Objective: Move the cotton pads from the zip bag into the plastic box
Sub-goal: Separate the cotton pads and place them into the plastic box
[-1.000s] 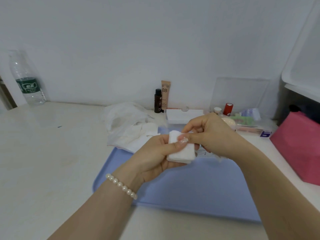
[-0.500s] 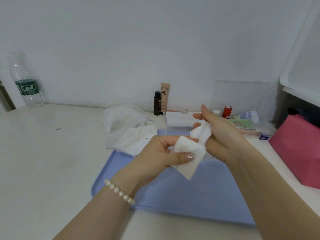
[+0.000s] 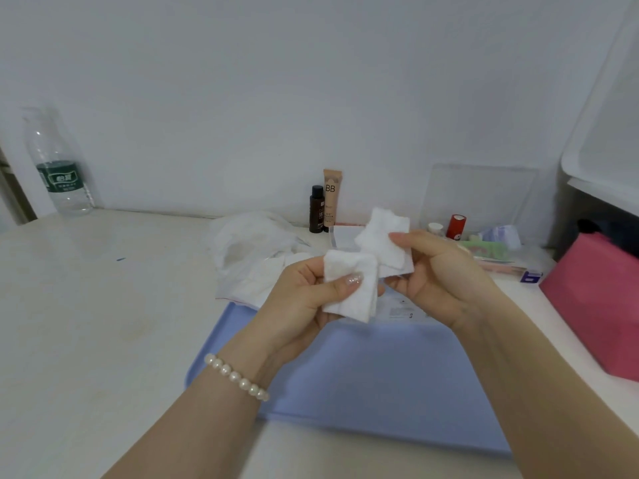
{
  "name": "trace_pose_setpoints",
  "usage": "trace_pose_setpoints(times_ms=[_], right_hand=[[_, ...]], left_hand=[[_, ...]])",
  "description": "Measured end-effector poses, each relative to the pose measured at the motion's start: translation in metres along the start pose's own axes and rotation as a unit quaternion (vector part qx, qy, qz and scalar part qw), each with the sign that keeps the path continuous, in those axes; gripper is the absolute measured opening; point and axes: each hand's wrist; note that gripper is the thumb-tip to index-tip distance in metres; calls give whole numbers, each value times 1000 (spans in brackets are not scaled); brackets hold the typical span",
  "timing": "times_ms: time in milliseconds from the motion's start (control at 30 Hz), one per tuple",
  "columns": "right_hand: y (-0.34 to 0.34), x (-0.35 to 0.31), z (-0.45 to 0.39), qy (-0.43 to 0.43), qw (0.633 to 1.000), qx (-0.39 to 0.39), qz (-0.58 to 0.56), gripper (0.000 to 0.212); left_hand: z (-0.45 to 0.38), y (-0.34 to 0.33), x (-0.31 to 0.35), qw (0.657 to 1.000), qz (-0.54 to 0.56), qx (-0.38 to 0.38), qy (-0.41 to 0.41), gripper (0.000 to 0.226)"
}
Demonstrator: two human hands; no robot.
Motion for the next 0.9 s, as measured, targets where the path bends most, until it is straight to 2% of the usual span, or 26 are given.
trace_pose_setpoints(times_ms=[67,133,233,333,433,633,900], right_hand=[[1,-4,2,30,999,-6,-41,16],[2,-7,4,52,997,6,-54,19],[1,-7,6,64,998,26,-7,20],[-5,-3,7,63,995,26,67,24],[-10,0,9,75,988,34,134,28],[-15,1,15,122,960,76,238,26],[-17,5,19,175,921,76,341,28]], left_hand=[[-1,1,1,1000,0,23,1,26],[-3,3,-1,998,-9,59,12,19],[-4,4,-5,993,-21,105,43,14],[-5,2,-8,990,-25,122,67,20],[-5,1,-9,991,-17,110,75,29],[-4,1,-8,994,20,62,86,26],[-5,3,-5,991,81,12,109,34]])
Point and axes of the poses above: each hand's wrist, its own z-axis away from the middle knuckle, its own y-axis out of the back of the hand, x = y × z, and after that the axes turned 15 degrees about -y, right-handed
